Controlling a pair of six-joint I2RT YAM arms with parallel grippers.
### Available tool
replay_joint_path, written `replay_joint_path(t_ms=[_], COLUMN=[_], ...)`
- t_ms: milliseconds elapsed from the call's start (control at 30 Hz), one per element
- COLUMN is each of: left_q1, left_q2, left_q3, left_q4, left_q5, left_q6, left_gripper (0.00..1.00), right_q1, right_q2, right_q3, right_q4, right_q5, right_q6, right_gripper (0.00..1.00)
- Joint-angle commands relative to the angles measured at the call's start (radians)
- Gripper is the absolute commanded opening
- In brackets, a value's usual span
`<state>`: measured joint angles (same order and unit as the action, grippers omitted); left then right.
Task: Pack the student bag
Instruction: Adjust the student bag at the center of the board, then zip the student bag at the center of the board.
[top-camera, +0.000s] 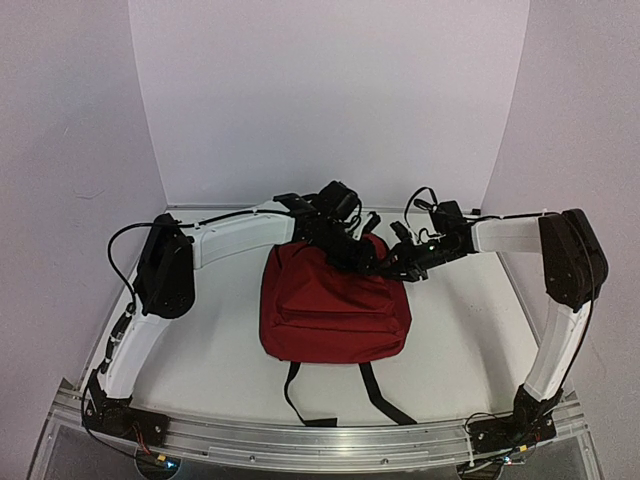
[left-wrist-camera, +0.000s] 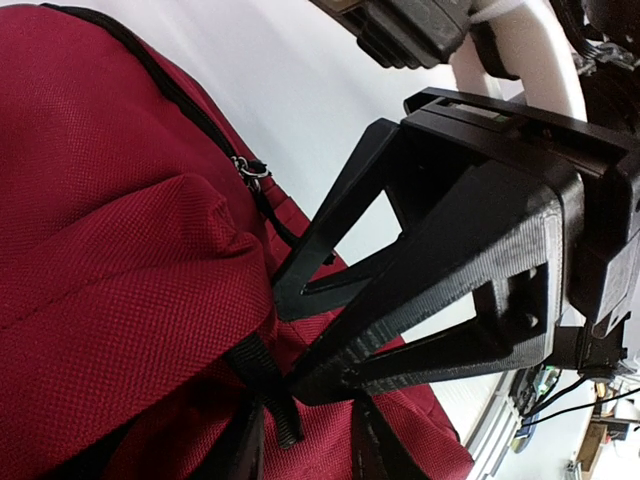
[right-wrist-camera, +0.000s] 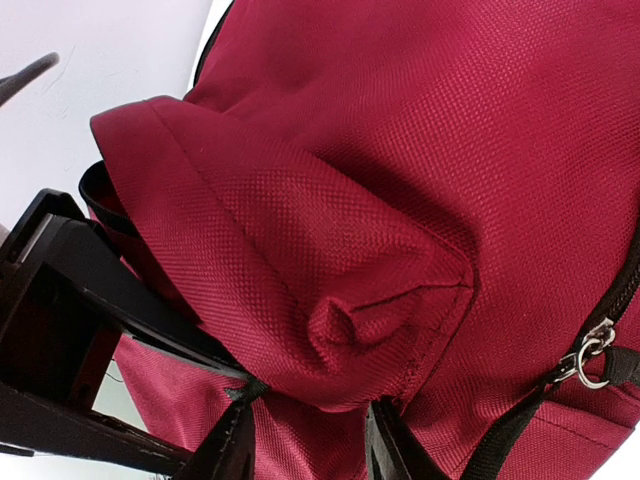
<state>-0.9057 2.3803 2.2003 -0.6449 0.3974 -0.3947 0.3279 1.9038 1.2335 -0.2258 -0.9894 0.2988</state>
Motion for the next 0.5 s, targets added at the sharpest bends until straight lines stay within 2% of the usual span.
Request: replay_joint_path(t_ms=[0,333,467], left_q1=[0.014,0.019,0.019], left_q2=[0.026,0.051,0.049], left_q3=[0.048,0.059,0.052], left_q4=[0.028,0.007,0.005], left_q5=[-0.028,-0.05,-0.07], left_q6=[-0.025,-0.021,-0.024], left_gripper=[0.25,0.25,0.16], right_q1=[0.005,-0.019,-0.036], right_q2=[-0.019,-0.054,-0.057], right_q3=[-0.004,-0.006,-0.004], right_q4=[0.034,0.037,0.037], right_q5=[-0.021,-0.022,-0.012], right_q6=[0.006,0.011,0.013], right_gripper=[0.38,0.37,0.39])
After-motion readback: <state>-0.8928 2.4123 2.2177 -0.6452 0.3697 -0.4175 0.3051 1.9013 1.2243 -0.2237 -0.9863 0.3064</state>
